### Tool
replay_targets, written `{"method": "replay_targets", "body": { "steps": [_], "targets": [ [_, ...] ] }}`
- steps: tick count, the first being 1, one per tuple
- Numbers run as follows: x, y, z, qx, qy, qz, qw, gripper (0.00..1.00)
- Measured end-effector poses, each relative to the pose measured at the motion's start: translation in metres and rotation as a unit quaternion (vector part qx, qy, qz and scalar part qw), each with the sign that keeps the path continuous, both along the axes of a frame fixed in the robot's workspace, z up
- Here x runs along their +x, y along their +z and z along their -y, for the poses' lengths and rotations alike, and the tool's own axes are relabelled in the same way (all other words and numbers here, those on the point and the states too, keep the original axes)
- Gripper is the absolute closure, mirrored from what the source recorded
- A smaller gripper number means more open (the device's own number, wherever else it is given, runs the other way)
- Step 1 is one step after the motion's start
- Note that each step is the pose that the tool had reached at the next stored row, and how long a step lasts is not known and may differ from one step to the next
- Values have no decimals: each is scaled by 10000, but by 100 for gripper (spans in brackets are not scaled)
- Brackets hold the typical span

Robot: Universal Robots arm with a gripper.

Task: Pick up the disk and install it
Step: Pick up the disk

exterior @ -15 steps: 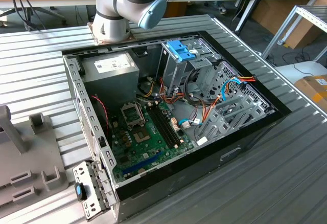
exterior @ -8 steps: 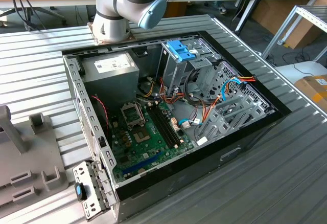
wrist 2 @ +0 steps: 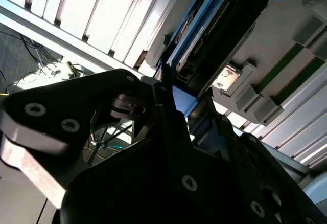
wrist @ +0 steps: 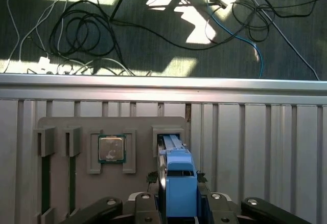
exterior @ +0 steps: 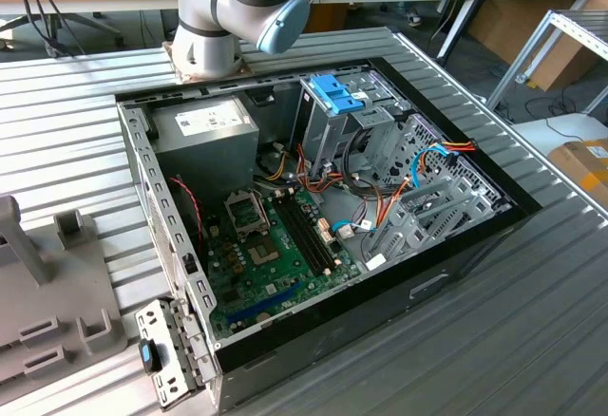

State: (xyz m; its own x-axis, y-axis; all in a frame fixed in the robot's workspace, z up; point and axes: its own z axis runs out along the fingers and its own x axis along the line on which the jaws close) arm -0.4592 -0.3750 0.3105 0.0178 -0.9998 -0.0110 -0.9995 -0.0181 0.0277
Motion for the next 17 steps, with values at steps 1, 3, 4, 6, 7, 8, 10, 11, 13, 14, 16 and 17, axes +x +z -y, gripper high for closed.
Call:
{"method": "replay_targets", "body": {
  "steps": [1,3,4,6,7,8,10,11,13,14,16,17],
  "targets": [
    [0,0,0,-9,0,0,10000,64],
    [0,2,0,26,1,-2,10000,64],
    [0,0,-1,29,-1,0,10000,64],
    [0,0,0,17,0,0,10000,64],
    [0,0,0,16,0,0,10000,64],
    [0,0,0,16,1,-1,10000,64],
    [0,-1,0,16,0,-1,10000,64],
    [0,-1,0,16,0,-1,10000,64],
    [0,-1,0,16,0,-1,10000,64],
    [0,-1,0,16,0,-1,10000,64],
    [0,-2,0,16,0,-1,10000,64],
    [0,-2,0,16,0,-1,10000,64]
  ]
}}
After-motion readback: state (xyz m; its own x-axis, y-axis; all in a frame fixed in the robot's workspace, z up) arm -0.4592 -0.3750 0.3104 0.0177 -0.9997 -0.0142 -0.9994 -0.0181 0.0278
